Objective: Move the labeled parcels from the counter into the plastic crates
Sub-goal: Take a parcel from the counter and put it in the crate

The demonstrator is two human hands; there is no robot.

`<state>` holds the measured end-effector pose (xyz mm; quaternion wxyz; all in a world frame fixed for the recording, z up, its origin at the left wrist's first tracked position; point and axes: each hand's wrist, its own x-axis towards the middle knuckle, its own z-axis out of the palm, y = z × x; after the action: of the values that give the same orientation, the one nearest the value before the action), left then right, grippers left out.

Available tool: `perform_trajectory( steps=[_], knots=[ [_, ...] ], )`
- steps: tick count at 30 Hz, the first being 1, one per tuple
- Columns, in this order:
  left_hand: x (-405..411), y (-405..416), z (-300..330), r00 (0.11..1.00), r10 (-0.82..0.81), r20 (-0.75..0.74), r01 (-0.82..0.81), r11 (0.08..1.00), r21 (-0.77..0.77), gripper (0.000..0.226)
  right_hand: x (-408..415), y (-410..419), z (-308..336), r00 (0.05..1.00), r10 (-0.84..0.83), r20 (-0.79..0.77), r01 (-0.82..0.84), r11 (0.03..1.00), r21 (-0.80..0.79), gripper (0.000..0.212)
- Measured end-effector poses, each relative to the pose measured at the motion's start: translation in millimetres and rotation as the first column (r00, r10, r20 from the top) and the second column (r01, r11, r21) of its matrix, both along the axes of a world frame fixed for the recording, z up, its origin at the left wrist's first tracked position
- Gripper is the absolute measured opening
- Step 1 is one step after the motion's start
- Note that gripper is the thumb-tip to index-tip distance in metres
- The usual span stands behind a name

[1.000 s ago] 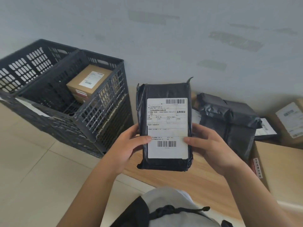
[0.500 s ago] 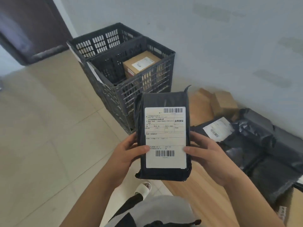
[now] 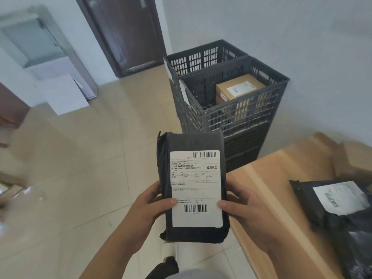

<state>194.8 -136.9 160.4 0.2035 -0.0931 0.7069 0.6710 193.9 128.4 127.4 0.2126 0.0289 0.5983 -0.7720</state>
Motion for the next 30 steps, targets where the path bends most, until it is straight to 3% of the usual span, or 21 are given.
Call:
perform_trajectory(
  steps=[9, 18, 25, 30],
  knots=[
    [-82, -91, -8, 0.999, -0.036, -0.036, 0.039, 0.994, 0.100, 0.056, -71, -90, 22, 0.999, -0.035, -0.018, 0.036, 0.995, 0.093, 0.074],
    [-174, -197, -19, 0.995, -0.099, -0.023, 0.102, 0.983, 0.152, 0.056, -141, -199, 19, 0.992, -0.124, 0.002, 0.123, 0.986, 0.108, 0.055],
    [-230, -224, -29, 0.989, -0.145, 0.008, 0.140, 0.967, 0.214, 0.066, -194, -223, 17, 0.983, -0.174, 0.068, 0.163, 0.976, 0.142, 0.054],
    [-290, -236, -38, 0.995, -0.093, 0.037, 0.082, 0.971, 0.223, 0.055, -266, -235, 7, 0.989, -0.118, 0.092, 0.106, 0.986, 0.125, 0.059]
  ],
)
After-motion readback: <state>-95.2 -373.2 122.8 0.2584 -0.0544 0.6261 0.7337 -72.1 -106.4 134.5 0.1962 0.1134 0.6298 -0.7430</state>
